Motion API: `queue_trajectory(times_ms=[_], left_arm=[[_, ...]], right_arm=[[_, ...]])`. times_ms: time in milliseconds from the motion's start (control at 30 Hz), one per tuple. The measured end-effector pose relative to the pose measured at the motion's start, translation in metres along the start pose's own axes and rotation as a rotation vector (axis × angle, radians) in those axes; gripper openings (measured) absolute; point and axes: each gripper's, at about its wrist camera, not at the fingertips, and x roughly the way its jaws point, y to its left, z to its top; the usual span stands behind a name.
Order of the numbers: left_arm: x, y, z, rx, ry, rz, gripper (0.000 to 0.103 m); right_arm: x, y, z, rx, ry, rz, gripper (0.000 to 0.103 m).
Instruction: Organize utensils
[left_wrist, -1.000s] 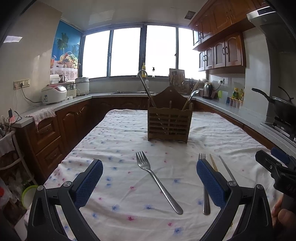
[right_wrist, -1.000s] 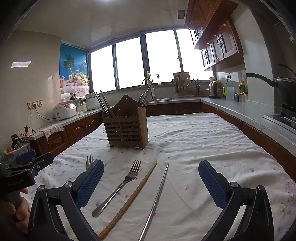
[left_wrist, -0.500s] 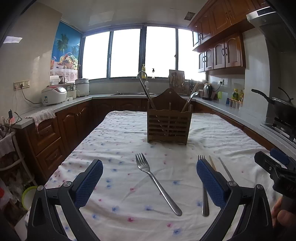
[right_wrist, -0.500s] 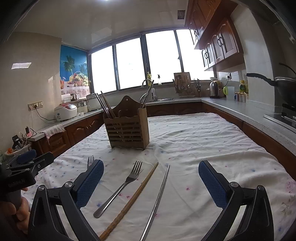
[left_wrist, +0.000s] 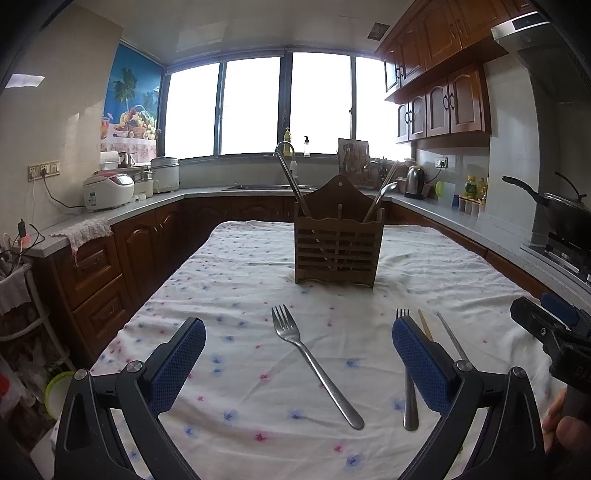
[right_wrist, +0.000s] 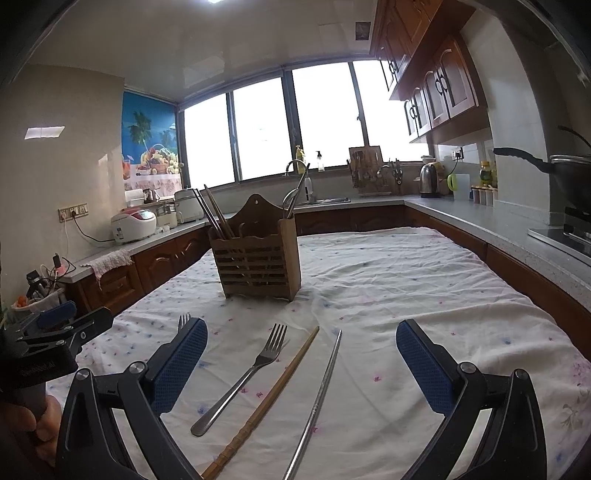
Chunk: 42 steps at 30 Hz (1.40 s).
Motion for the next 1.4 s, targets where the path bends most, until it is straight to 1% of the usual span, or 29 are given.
queue_trajectory(times_ms=[200,667,1033,1400], left_arm=[[-0.0011,-0.0007,0.0001,0.002,-0.002,0.012,0.102],[-0.001,-0.0004,-0.0003,0.0,0.002,0.004,0.102],[-0.0043,-0.0033,-0.0019,0.015,-0.015,0.019,0.102],[-0.0044,-0.005,-0.0021,0.017,-0.015,0.012,0.102]], right_arm=[[-0.0006,0.001,0.001,-0.001,0.0,0.001,0.103],[-0.0026,0.0005,0.0028,-0.001,-0.006,0.002,0.103],[-0.0035,-0.0009,0.0027,0.001,-0.011,0.003,0.103],[-0.0041,-0.0016,0.0025,0.002,-0.007,0.001,0.103]])
